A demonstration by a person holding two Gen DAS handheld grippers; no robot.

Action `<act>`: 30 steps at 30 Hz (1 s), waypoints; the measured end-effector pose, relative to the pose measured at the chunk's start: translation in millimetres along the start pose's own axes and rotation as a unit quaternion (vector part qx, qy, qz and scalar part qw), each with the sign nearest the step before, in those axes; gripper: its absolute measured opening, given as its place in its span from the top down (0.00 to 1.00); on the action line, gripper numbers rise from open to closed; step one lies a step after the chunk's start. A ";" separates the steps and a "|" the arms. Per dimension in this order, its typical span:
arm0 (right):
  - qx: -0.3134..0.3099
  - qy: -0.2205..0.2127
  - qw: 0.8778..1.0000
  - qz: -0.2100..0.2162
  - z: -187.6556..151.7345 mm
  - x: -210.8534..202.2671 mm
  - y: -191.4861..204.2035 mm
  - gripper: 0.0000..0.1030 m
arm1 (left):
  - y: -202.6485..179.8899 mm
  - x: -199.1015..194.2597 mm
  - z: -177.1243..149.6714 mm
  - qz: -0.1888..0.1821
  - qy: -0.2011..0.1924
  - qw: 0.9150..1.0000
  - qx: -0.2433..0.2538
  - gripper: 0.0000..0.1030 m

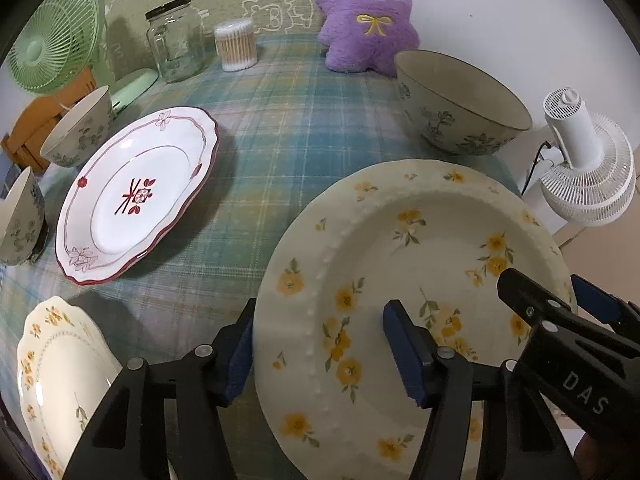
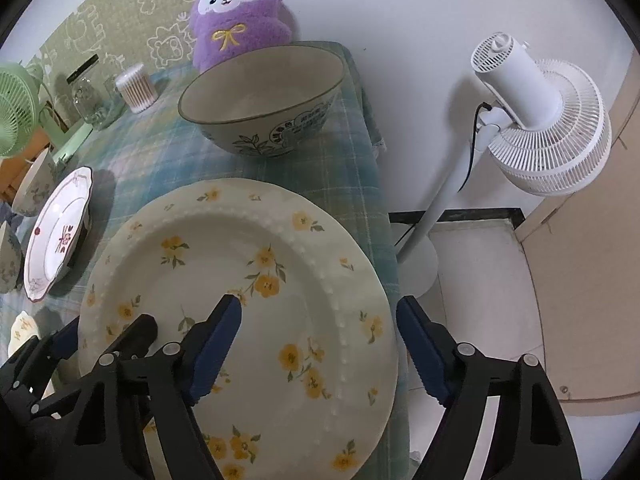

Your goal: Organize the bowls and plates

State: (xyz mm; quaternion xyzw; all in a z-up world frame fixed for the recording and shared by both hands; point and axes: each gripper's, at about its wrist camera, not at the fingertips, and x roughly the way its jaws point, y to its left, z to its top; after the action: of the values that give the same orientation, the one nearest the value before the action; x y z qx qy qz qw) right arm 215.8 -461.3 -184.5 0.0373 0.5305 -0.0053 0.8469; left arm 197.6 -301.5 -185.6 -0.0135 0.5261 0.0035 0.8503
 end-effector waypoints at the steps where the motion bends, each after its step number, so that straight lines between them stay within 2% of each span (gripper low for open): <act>1: -0.003 0.001 1.000 -0.001 1.2 1.2 0.4 0.25 | -0.5 0.2 0.6 0.000 0.001 1.000 0.000 0.39; 8: -0.023 0.015 1.000 -0.014 3.7 11.9 2.9 0.33 | -0.6 2.3 3.2 0.003 0.004 1.000 0.000 0.38; 19: -0.047 0.029 0.998 -0.003 4.5 9.4 0.5 0.40 | -0.8 3.0 5.2 0.010 0.002 1.000 -0.004 0.39; 30: -0.043 0.024 0.999 -0.007 -2.9 -6.3 -4.9 0.41 | -5.3 -8.8 6.5 0.006 -0.002 1.000 0.023 0.40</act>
State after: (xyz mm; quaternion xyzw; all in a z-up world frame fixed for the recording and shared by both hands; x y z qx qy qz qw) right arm 210.3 -466.2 -180.3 -0.0023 0.5506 0.0127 0.8347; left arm 199.6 -306.5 -174.7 0.0094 0.5245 -0.0036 0.8513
